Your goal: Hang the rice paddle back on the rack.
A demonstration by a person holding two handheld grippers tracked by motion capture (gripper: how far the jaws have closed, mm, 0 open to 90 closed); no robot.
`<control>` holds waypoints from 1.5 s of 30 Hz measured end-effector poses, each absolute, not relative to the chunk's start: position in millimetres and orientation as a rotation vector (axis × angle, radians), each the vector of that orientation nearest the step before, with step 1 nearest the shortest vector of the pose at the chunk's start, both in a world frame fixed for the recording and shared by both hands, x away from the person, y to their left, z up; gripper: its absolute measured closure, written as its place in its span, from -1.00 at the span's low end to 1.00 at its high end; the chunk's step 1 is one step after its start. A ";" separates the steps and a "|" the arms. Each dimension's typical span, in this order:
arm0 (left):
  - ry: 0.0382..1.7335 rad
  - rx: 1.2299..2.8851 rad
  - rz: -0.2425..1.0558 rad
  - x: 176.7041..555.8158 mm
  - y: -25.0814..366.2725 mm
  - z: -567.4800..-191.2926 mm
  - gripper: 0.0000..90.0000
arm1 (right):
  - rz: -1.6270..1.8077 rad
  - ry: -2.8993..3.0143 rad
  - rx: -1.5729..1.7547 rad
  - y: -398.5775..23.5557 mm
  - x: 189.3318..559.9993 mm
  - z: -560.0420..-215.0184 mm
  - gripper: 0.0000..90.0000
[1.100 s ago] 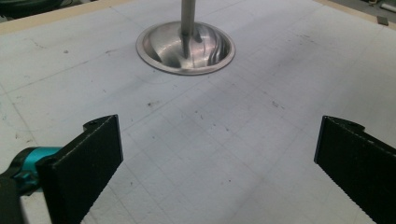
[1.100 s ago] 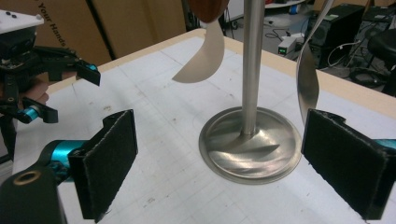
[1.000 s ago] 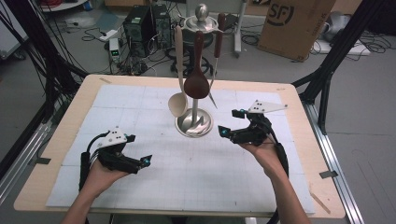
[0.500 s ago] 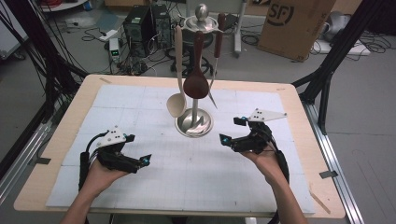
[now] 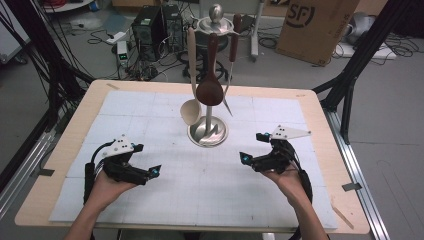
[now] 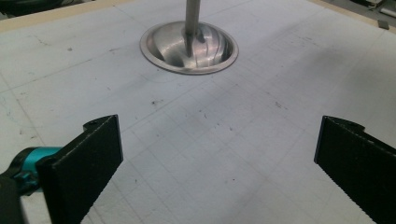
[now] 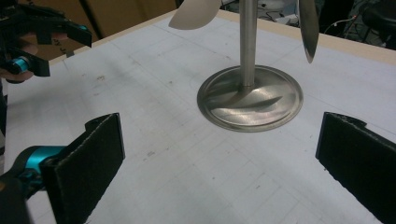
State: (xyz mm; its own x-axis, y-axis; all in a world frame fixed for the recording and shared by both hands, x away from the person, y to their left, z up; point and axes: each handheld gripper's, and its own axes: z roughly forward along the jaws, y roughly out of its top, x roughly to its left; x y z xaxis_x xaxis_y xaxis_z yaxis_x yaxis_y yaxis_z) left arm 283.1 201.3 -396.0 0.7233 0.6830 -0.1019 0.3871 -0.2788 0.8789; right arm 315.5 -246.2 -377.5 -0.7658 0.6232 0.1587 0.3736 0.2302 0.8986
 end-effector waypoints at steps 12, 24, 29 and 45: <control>0.832 1.905 0.353 283.6 202.3 -397.2 -0.96 | 1.526 2.254 0.976 -262.8 304.0 -386.5 -0.99; 0.836 1.906 0.351 283.8 203.5 -398.0 -0.96 | 1.512 2.246 1.006 -275.0 294.5 -392.9 -0.99; 0.840 1.900 0.346 283.4 203.7 -398.3 -0.96 | 1.504 2.234 1.018 -280.1 291.5 -394.3 -0.99; 0.839 1.903 0.337 282.7 207.6 -399.6 -0.96 | 1.495 2.205 1.071 -296.3 277.7 -403.3 -0.99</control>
